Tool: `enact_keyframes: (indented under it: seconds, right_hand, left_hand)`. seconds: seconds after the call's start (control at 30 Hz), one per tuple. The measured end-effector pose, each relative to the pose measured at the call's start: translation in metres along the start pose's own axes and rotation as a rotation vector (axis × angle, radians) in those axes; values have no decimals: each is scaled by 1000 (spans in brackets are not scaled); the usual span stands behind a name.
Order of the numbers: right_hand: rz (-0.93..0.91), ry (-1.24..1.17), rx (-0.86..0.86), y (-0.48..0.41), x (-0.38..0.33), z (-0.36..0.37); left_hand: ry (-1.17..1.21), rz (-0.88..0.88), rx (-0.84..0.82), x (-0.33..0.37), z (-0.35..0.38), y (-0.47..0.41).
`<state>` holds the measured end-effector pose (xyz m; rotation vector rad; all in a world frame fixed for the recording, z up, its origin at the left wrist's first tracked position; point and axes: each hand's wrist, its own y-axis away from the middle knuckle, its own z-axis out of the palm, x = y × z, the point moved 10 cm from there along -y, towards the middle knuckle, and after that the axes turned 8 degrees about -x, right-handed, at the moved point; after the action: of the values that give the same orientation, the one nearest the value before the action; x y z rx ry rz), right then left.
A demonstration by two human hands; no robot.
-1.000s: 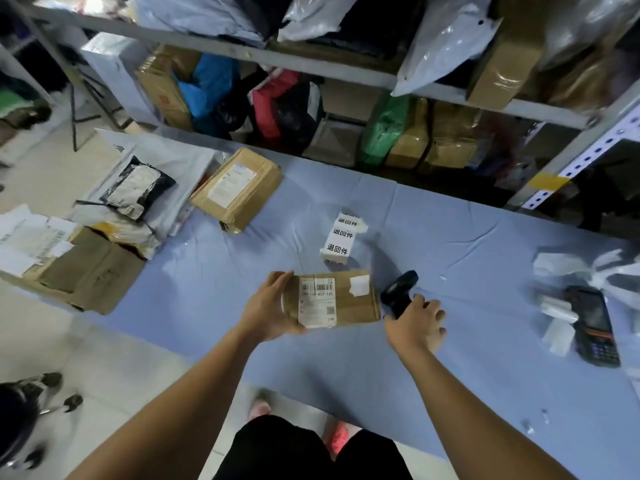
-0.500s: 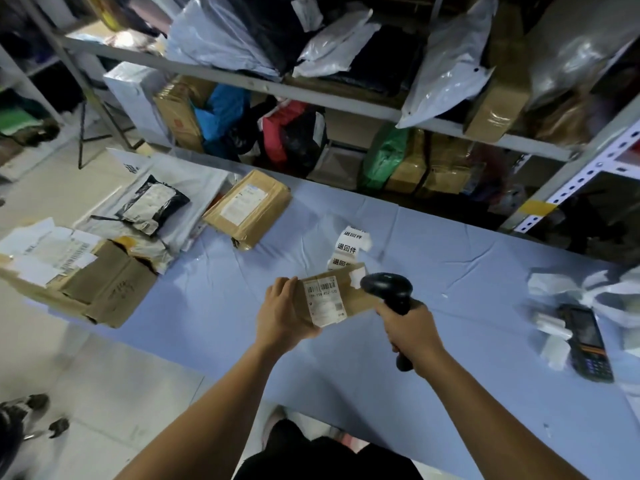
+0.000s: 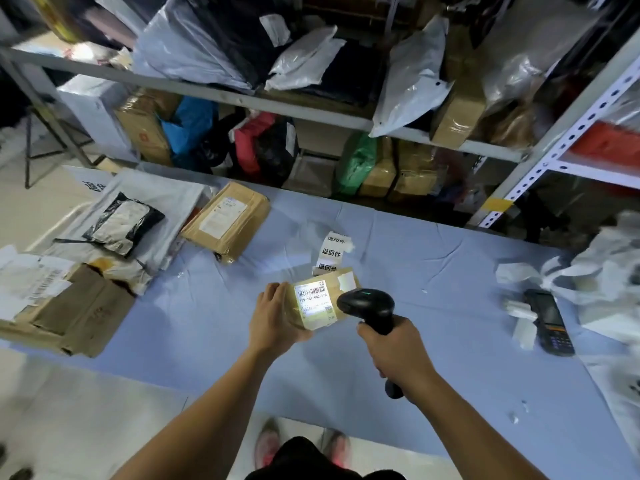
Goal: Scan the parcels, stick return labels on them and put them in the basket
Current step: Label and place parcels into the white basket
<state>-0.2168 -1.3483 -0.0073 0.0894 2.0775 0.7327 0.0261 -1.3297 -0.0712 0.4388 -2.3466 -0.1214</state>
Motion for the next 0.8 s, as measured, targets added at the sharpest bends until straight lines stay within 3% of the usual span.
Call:
enact_keyframes:
  seconds: [0.57, 0.8]
  right_hand:
    - [-29, -44, -1, 1, 13, -25]
    - [-49, -18, 105, -43, 39, -52]
  left_hand:
    - [25, -20, -17, 1, -2, -2]
    - [42, -35, -202, -1, 22, -13]
